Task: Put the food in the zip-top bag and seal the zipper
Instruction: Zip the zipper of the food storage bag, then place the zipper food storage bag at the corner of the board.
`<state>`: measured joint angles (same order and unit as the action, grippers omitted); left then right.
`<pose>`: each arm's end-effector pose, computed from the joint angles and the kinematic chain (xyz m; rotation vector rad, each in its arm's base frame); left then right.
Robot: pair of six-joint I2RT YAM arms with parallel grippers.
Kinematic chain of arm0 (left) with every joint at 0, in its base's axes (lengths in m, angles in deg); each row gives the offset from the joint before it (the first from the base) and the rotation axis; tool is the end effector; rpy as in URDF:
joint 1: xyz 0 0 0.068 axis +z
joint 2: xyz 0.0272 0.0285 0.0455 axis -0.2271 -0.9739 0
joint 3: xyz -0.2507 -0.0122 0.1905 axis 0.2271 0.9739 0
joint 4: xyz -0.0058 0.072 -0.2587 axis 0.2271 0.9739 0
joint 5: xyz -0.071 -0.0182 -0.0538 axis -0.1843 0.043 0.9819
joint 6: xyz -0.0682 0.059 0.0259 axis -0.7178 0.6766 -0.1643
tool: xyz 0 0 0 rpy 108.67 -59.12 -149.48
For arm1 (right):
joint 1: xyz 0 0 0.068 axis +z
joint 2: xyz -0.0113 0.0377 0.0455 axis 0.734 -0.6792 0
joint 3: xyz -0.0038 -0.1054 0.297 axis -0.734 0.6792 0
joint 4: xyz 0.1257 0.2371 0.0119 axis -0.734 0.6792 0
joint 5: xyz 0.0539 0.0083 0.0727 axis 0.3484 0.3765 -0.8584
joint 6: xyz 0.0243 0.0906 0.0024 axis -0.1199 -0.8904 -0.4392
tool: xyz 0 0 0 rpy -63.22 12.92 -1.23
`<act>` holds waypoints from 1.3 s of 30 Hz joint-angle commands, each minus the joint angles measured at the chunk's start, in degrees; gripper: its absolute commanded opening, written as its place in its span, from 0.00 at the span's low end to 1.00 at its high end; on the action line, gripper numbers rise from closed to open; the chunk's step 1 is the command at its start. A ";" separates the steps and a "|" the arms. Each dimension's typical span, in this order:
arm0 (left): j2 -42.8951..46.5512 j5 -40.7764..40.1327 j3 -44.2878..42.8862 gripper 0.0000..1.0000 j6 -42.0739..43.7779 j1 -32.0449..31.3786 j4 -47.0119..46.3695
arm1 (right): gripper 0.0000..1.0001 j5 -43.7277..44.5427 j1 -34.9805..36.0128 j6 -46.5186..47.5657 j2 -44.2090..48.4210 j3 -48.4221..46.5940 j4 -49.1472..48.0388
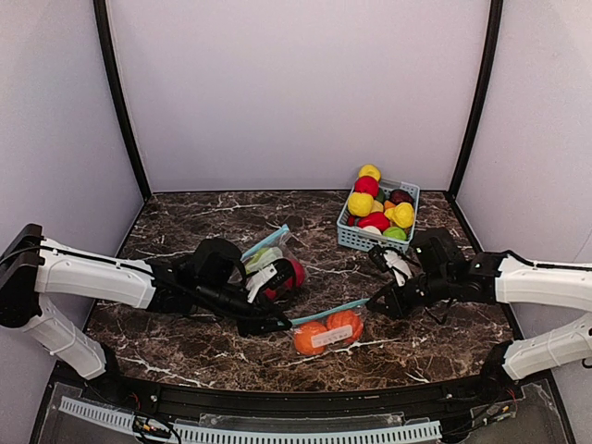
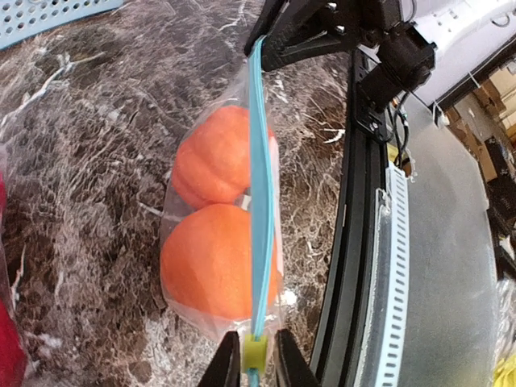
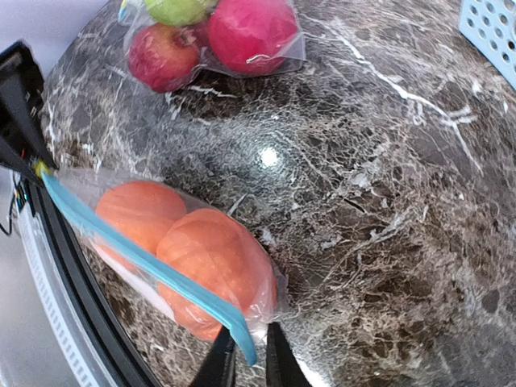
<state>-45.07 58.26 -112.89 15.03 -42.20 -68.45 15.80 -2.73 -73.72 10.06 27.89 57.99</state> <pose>0.1605 -0.3028 0.2205 1.1891 1.9767 -1.1549 0.1628 0.1911 0.2139 -0.7558 2.3555 0.7983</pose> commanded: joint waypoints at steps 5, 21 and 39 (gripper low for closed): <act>2.46 -4.90 -0.99 0.51 -5.91 0.44 2.79 | 0.56 -0.12 -0.92 -0.13 0.79 -1.30 -0.31; 14.05 -12.86 -2.47 0.87 -10.28 8.29 15.23 | 0.97 4.51 -5.41 -5.75 5.00 -3.28 1.55; 30.81 -13.67 0.06 0.97 -2.20 49.49 37.57 | 0.99 3.72 -31.93 -3.78 9.14 -1.10 9.44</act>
<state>-18.32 44.10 -113.50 9.59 0.14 -37.75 20.24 -30.66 -79.70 16.18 26.93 64.77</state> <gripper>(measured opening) 0.967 0.986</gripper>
